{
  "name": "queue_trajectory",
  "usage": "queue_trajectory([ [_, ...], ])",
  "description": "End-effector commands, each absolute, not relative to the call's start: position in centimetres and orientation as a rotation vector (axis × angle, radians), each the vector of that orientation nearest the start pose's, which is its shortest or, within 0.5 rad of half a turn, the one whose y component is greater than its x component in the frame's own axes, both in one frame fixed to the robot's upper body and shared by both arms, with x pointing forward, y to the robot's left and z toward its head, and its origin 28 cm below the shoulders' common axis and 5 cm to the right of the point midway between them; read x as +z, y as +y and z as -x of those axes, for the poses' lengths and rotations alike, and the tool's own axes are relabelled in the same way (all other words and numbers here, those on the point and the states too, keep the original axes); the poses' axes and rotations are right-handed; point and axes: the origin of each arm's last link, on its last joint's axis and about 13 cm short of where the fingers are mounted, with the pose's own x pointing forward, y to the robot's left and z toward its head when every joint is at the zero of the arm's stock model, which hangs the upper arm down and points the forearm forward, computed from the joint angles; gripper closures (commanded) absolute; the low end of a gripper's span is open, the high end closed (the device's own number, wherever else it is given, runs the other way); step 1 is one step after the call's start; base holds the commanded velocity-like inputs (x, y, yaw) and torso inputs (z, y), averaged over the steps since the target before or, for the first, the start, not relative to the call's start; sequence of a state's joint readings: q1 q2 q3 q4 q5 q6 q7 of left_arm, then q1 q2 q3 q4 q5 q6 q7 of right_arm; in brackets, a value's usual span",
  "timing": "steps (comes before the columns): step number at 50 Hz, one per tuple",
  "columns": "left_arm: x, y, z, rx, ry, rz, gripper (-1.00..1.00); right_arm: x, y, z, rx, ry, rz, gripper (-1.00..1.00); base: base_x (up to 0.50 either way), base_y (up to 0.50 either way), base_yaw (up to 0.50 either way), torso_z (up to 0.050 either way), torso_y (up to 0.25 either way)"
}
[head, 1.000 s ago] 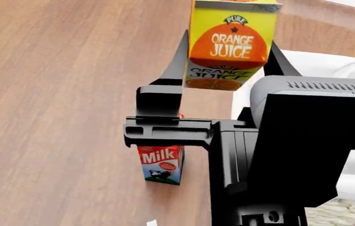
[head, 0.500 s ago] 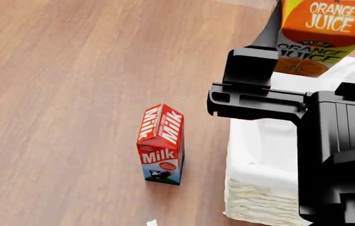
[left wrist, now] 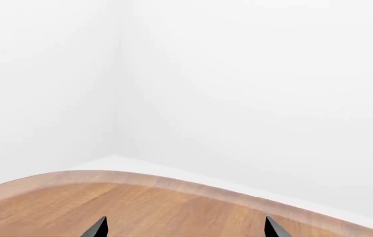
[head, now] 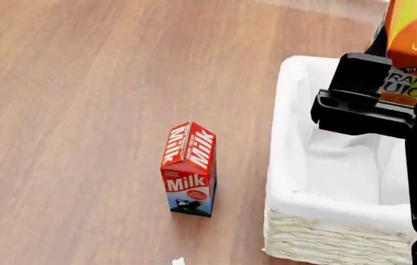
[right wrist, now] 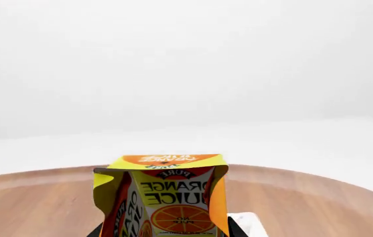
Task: Pick up the orange juice, and put it in the basket.
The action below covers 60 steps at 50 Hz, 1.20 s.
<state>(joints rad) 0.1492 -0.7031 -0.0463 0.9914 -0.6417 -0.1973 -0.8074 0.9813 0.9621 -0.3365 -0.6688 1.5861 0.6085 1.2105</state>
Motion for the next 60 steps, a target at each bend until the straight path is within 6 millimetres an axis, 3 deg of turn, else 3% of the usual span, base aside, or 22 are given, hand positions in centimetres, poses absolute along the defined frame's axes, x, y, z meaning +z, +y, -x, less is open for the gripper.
queue_trajectory([
  [1,18.5,25.2,-14.1,0.223,-0.462,0.091,-1.0,30.3,-15.6,-22.4,-0.173,-0.118,-0.09,1.0,0.0,0.0,0.0,0.0,0.0],
  [24,18.6,25.1,-14.1,0.218,-0.461,0.089,-1.0,30.8,-16.0,-24.2,-0.183,-0.037,-0.028,1.0,0.0,0.0,0.0,0.0,0.001],
  [60,18.7,25.2,-14.0,0.223,-0.463,0.091,-1.0,28.5,-15.9,-25.8,-0.159,0.066,-0.008,1.0,0.0,0.0,0.0,0.0,0.001],
])
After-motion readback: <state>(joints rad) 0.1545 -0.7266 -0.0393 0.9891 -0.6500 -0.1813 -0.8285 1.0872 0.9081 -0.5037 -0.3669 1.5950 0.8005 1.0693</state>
